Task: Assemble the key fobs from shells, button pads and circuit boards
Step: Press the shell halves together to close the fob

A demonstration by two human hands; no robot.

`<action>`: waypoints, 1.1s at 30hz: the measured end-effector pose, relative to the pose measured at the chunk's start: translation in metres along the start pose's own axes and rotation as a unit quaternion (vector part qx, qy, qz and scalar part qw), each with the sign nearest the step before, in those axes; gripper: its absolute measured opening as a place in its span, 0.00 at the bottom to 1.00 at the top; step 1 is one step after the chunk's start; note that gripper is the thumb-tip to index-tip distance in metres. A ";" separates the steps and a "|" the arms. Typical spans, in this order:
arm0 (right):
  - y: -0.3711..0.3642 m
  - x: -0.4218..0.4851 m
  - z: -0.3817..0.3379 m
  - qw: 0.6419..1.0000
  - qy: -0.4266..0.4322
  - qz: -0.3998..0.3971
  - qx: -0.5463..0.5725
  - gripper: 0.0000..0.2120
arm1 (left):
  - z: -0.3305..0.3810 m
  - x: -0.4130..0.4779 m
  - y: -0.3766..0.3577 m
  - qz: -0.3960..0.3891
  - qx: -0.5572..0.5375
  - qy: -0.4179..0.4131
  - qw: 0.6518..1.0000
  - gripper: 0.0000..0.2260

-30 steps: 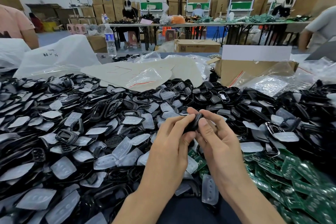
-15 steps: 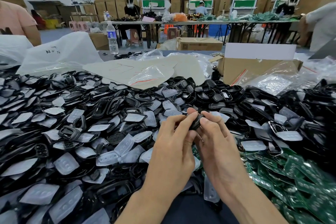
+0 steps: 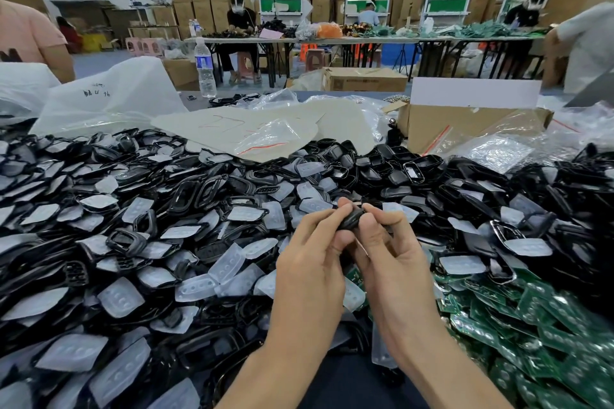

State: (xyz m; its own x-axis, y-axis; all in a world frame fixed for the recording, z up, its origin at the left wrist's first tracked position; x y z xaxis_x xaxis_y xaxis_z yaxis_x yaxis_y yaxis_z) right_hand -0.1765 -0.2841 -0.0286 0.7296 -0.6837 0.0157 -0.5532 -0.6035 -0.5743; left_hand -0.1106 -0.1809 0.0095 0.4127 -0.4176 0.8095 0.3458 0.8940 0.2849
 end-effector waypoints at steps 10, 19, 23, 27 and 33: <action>0.002 0.000 -0.005 0.997 0.049 0.011 -0.063 0.03 | -0.008 0.001 0.005 0.028 -0.048 0.065 0.996 0.17; 0.013 0.006 -0.013 0.989 0.043 0.041 -0.133 0.04 | -0.036 -0.003 -0.013 -0.005 -0.245 0.220 0.944 0.09; 0.013 0.011 -0.010 0.982 0.000 0.000 -0.187 0.16 | -0.047 -0.006 -0.021 -0.039 -0.307 0.275 0.910 0.10; 0.002 0.009 -0.004 0.980 -0.017 -0.039 -0.196 0.24 | -0.054 -0.011 -0.027 -0.032 -0.363 0.314 0.877 0.11; 0.007 0.006 -0.016 0.988 0.036 -0.019 -0.149 0.05 | -0.037 -0.002 -0.016 -0.040 -0.271 0.205 0.940 0.09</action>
State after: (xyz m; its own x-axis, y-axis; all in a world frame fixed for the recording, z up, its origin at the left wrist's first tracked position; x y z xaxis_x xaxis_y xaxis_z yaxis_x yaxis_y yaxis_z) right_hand -0.1818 -0.2990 -0.0193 0.7277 -0.6788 0.0978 -0.6272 -0.7164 -0.3057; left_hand -0.0858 -0.2001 -0.0152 0.6188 -0.6065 0.4992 0.7220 0.6895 -0.0574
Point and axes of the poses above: each hand's wrist, its own x-axis towards the middle knuckle, its own y-axis out of the back of the hand, z = x × y, the point moved 10 cm from there along x, towards the middle knuckle, and after that the axes turned 13 degrees about -y, right-handed, at the moved point
